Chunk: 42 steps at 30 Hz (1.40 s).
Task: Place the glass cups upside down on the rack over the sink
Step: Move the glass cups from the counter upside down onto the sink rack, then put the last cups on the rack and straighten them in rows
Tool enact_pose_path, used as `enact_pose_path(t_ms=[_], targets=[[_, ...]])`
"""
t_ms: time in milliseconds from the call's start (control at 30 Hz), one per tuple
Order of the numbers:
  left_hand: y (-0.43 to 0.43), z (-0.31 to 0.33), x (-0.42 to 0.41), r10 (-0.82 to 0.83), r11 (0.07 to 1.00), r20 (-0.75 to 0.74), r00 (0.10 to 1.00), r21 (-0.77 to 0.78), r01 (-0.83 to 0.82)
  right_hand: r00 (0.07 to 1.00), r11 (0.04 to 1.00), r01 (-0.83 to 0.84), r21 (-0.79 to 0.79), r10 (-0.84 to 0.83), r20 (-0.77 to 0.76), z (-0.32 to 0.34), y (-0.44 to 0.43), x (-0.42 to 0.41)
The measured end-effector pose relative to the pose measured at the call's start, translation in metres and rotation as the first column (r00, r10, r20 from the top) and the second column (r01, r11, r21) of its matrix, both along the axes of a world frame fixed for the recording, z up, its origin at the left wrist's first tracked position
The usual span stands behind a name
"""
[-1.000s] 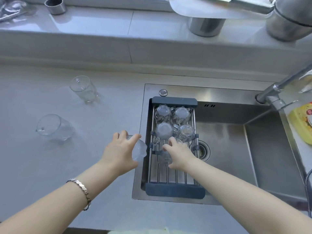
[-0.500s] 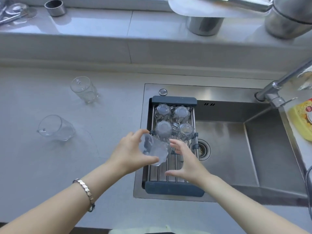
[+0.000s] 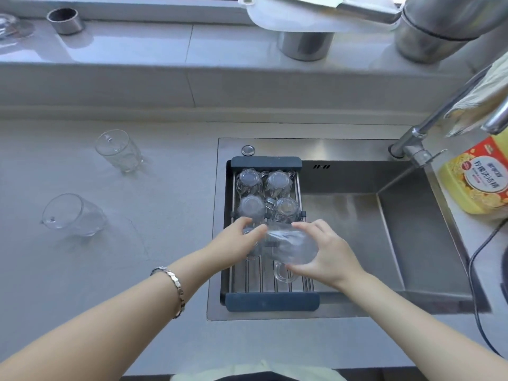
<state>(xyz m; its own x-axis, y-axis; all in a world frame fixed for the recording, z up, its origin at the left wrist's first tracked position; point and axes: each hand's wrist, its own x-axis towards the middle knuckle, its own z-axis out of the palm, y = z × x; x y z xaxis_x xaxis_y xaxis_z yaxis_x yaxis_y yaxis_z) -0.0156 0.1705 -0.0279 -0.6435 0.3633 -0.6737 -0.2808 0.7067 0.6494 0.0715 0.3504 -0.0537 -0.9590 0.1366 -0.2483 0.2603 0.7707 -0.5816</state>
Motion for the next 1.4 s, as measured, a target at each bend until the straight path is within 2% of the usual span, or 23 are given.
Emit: enact_pose_path(t_ms=[133,267,400,533,633,733,800,900,933,1000,1100,1167,1267,1400], targets=[[-0.021,-0.011,0.001,0.012,0.997,-0.050,0.999,-0.081,-0.016,0.973,0.990,0.049,0.130,-0.076,0.216,-0.024,-0.010,-0.013],[-0.043,-0.018,0.004,0.060,0.989,-0.068,0.996,-0.128,-0.068,0.944,0.961,0.027,0.276,-0.115,0.309,-0.052,-0.026,-0.034],[-0.060,-0.022,0.007,0.138,0.980,-0.096,0.986,-0.131,-0.150,0.942,0.943,0.032,0.333,-0.140,0.306,-0.074,-0.033,-0.040],[-0.070,-0.024,0.013,0.179,0.969,-0.127,0.976,-0.149,-0.197,0.960,0.936,0.146,0.321,-0.212,0.182,-0.080,-0.031,-0.037],[-0.072,-0.026,0.018,0.157,0.965,-0.122,0.980,-0.191,-0.178,0.984,0.930,0.066,0.362,-0.120,0.129,-0.076,-0.026,-0.033],[-0.077,-0.028,0.019,0.125,0.957,-0.116,0.985,-0.247,-0.150,0.987,0.952,-0.090,0.293,0.045,0.154,-0.059,-0.029,-0.041],[-0.086,-0.025,0.013,0.112,0.946,-0.148,0.983,-0.286,-0.151,0.935,0.943,-0.285,0.175,0.233,0.267,-0.039,-0.038,-0.056],[-0.118,-0.012,-0.006,0.127,0.912,-0.269,0.955,-0.348,-0.219,0.771,0.853,-0.522,0.008,0.468,0.432,-0.004,-0.072,-0.082],[-0.133,-0.008,-0.015,0.125,0.898,-0.332,0.935,-0.364,-0.249,0.740,0.826,-0.564,-0.005,0.508,0.442,0.004,-0.087,-0.091],[-0.167,0.000,-0.034,0.105,0.873,-0.471,0.876,-0.378,-0.308,0.738,0.805,-0.593,0.018,0.534,0.411,0.014,-0.120,-0.111],[-0.220,0.007,-0.064,0.101,0.826,-0.621,0.777,-0.383,-0.414,0.794,0.862,-0.506,-0.039,0.483,0.369,0.016,-0.168,-0.149],[-0.250,0.007,-0.085,0.071,0.790,-0.625,0.778,-0.442,-0.426,0.831,0.896,-0.437,-0.075,0.434,0.347,0.014,-0.199,-0.175],[-0.285,-0.005,-0.112,-0.071,0.756,-0.492,0.868,-0.594,-0.275,0.900,0.950,-0.295,-0.103,0.313,0.302,0.001,-0.240,-0.214],[-0.304,-0.025,-0.132,-0.195,0.797,-0.346,0.918,-0.601,-0.057,0.970,0.979,-0.025,-0.204,0.074,0.233,-0.022,-0.283,-0.261]])
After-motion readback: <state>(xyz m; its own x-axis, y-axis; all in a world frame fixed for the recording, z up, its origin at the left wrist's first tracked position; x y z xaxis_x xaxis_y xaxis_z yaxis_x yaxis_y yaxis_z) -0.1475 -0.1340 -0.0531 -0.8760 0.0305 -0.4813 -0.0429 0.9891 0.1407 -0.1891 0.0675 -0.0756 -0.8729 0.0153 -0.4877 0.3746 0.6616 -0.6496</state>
